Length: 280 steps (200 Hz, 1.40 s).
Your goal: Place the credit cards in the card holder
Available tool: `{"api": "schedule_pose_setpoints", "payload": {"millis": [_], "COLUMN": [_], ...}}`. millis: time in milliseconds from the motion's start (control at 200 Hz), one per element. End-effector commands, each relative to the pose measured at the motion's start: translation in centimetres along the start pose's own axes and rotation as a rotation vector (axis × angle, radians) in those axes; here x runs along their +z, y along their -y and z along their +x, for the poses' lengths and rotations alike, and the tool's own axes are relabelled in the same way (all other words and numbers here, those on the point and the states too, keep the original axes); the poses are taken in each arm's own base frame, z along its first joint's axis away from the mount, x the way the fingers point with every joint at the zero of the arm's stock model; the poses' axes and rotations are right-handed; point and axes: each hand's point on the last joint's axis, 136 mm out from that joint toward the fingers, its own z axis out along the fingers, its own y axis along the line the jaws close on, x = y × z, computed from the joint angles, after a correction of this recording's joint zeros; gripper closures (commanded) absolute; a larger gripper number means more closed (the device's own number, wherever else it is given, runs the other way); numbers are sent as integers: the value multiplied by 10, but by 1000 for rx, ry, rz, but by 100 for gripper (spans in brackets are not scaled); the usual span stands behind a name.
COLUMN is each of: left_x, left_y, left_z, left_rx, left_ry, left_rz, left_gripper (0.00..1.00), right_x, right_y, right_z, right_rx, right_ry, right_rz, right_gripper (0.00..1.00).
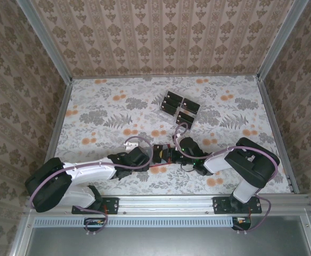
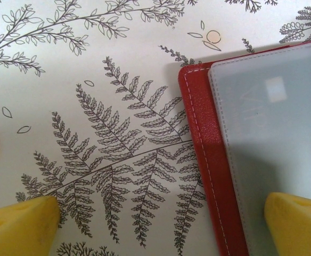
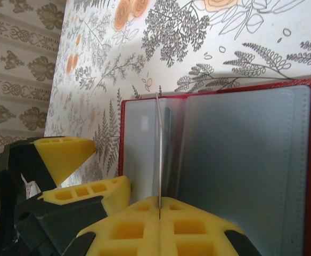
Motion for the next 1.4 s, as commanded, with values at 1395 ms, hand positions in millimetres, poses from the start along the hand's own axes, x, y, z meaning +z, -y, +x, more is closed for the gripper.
{"api": "schedule_pose_setpoints", "payload": {"millis": [1395], "left_x": [0], "left_y": [-23], "left_z": [16], "left_rx": [34], "left_ry": [-37], "left_rz": [-77], "left_gripper": [0], "right_x": [5], "right_y": [37], "right_z": [41], "right_rx": [103], "right_ry": [-206], "right_rz": [102], "right_gripper": [100]}}
